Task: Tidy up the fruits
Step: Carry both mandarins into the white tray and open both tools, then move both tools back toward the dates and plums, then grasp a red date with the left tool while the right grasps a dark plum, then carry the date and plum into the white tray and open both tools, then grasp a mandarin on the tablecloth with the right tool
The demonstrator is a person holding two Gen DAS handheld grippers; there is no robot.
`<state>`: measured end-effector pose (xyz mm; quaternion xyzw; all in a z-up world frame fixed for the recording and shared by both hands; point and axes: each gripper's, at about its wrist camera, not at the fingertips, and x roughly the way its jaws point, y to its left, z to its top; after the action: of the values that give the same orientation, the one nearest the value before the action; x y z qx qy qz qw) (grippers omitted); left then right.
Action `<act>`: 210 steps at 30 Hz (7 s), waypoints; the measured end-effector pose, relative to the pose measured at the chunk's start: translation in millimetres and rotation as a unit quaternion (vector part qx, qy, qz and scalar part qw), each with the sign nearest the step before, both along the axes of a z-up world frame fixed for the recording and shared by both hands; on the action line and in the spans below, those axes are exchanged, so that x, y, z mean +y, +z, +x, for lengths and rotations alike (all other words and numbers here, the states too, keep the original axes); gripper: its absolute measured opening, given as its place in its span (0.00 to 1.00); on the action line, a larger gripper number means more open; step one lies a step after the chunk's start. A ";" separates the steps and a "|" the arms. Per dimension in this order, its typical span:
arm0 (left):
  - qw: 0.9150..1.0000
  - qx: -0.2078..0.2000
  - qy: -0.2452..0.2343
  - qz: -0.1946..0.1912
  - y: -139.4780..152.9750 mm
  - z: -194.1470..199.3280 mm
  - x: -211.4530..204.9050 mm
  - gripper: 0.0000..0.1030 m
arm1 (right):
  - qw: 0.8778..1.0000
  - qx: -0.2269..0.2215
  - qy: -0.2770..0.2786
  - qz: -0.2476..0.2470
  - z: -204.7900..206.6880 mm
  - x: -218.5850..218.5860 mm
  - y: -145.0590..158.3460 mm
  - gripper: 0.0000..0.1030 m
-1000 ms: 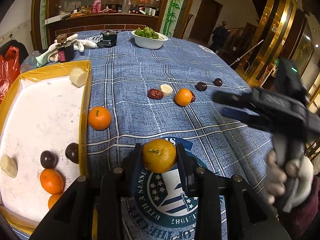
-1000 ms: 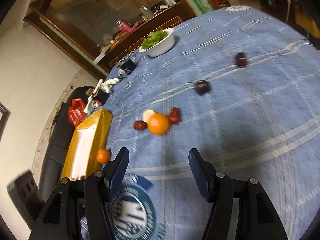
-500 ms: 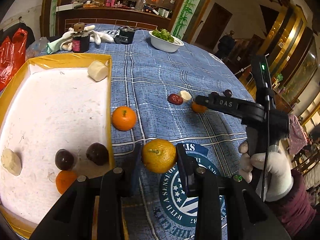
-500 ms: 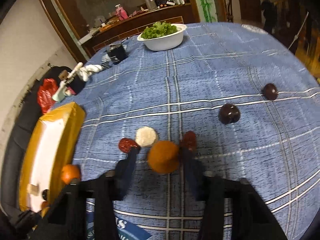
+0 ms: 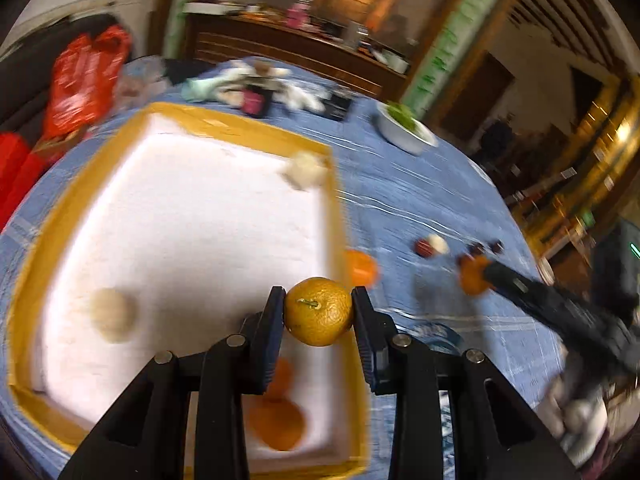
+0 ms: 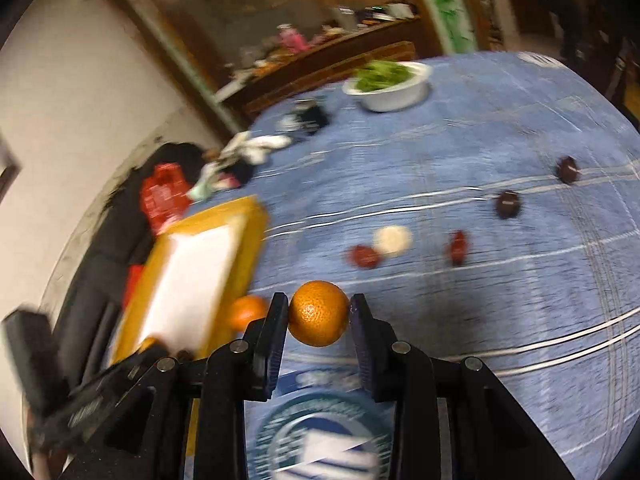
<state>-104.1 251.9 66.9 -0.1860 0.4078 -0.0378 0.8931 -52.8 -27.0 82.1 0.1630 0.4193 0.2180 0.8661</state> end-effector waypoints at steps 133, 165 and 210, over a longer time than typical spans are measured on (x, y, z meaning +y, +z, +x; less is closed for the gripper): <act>0.986 0.024 -0.146 0.076 -4.7 86.7 -152.3 0.31 | 0.992 0.026 -0.110 -0.056 91.4 -133.1 -36.9 0.60; 0.996 -0.022 -0.045 0.071 24.3 41.6 -70.6 0.29 | 0.998 -0.021 -0.047 -0.038 31.7 -87.2 5.1 0.27; 0.998 -0.027 0.049 0.008 10.9 -8.9 50.5 0.63 | 0.992 0.028 0.105 -0.066 31.4 103.4 -63.2 0.39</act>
<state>-113.0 302.4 77.8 -0.1971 0.3744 0.0043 0.9061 -21.4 76.4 18.9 0.0668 0.4718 0.2748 0.8351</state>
